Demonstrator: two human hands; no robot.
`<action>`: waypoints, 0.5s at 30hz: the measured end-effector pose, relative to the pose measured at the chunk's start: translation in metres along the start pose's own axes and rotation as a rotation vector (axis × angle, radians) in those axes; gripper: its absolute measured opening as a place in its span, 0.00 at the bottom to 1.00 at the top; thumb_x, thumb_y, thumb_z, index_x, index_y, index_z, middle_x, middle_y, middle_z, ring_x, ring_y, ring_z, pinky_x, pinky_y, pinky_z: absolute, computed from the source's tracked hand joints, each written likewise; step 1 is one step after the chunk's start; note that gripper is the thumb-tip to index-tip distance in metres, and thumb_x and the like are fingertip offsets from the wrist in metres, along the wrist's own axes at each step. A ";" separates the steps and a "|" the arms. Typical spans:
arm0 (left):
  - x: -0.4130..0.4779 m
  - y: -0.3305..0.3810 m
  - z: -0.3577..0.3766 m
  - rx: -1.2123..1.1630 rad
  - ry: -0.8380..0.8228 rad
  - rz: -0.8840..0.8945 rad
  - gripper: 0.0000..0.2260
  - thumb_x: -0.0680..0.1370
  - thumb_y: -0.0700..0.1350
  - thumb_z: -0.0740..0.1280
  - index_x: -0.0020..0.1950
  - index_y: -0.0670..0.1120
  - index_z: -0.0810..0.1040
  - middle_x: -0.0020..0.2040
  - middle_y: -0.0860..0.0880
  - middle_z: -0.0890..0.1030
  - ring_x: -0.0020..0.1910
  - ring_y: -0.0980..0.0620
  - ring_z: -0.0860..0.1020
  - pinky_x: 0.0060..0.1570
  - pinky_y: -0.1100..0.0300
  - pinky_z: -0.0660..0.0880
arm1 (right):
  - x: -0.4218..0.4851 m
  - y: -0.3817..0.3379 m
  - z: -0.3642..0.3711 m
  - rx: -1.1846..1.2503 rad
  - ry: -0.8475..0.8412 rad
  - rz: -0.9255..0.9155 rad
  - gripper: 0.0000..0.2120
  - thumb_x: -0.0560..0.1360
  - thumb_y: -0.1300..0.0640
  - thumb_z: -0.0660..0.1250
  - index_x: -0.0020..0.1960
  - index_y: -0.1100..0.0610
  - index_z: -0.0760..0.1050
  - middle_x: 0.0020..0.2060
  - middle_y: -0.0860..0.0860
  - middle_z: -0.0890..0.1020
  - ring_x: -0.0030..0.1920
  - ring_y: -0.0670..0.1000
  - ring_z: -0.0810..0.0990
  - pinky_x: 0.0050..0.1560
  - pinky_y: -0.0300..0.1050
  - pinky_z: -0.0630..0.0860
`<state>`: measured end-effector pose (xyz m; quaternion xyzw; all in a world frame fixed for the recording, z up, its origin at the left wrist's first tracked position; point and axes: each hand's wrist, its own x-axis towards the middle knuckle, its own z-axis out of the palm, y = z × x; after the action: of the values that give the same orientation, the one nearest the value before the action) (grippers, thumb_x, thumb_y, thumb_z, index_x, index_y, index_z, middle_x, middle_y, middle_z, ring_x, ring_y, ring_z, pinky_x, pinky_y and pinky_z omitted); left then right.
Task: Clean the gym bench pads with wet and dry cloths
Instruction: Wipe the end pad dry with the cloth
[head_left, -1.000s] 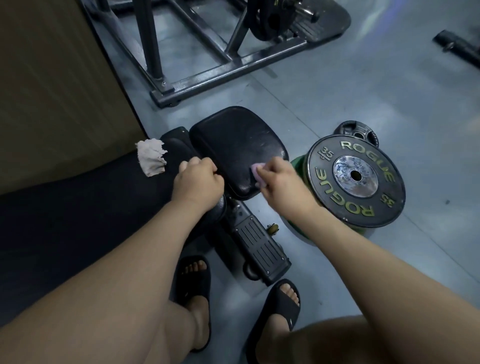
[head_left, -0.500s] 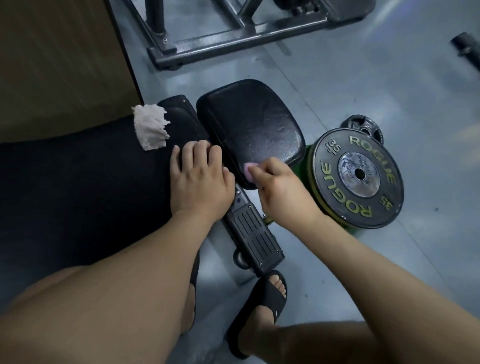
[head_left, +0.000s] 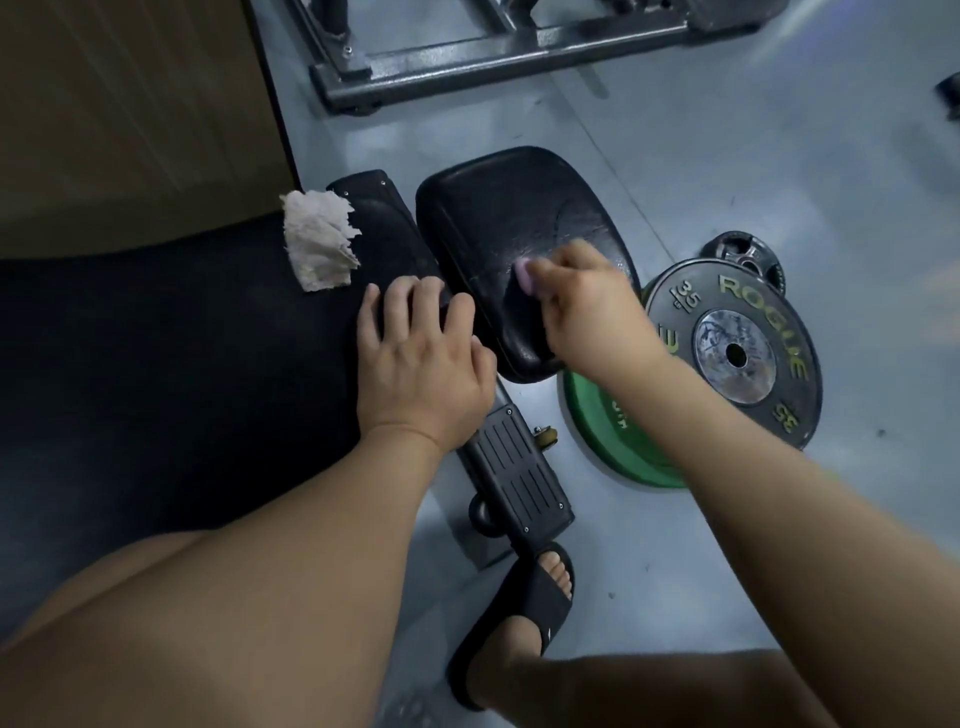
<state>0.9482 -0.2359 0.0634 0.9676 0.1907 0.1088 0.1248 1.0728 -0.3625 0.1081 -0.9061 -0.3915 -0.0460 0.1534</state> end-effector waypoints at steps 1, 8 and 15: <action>-0.001 0.000 0.001 0.000 0.009 0.004 0.14 0.77 0.52 0.59 0.58 0.48 0.76 0.65 0.46 0.74 0.70 0.42 0.68 0.75 0.40 0.58 | 0.007 -0.002 0.002 0.007 0.011 0.012 0.11 0.81 0.59 0.63 0.47 0.63 0.82 0.41 0.56 0.76 0.37 0.56 0.76 0.38 0.50 0.77; 0.001 -0.001 0.002 -0.018 0.026 -0.008 0.13 0.76 0.52 0.60 0.56 0.48 0.76 0.63 0.45 0.75 0.69 0.41 0.69 0.75 0.40 0.58 | -0.051 -0.021 -0.005 0.126 -0.166 -0.177 0.12 0.79 0.68 0.62 0.57 0.63 0.82 0.49 0.55 0.77 0.50 0.59 0.80 0.54 0.51 0.78; -0.001 -0.001 0.003 -0.020 0.025 -0.002 0.14 0.76 0.52 0.60 0.57 0.48 0.77 0.64 0.46 0.75 0.69 0.42 0.69 0.75 0.40 0.59 | 0.021 -0.014 0.015 0.066 -0.007 -0.028 0.13 0.82 0.57 0.61 0.52 0.60 0.83 0.45 0.55 0.76 0.43 0.57 0.77 0.45 0.53 0.78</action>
<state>0.9481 -0.2356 0.0597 0.9647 0.1919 0.1225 0.1323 1.0765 -0.3346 0.1017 -0.8952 -0.4059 -0.0318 0.1812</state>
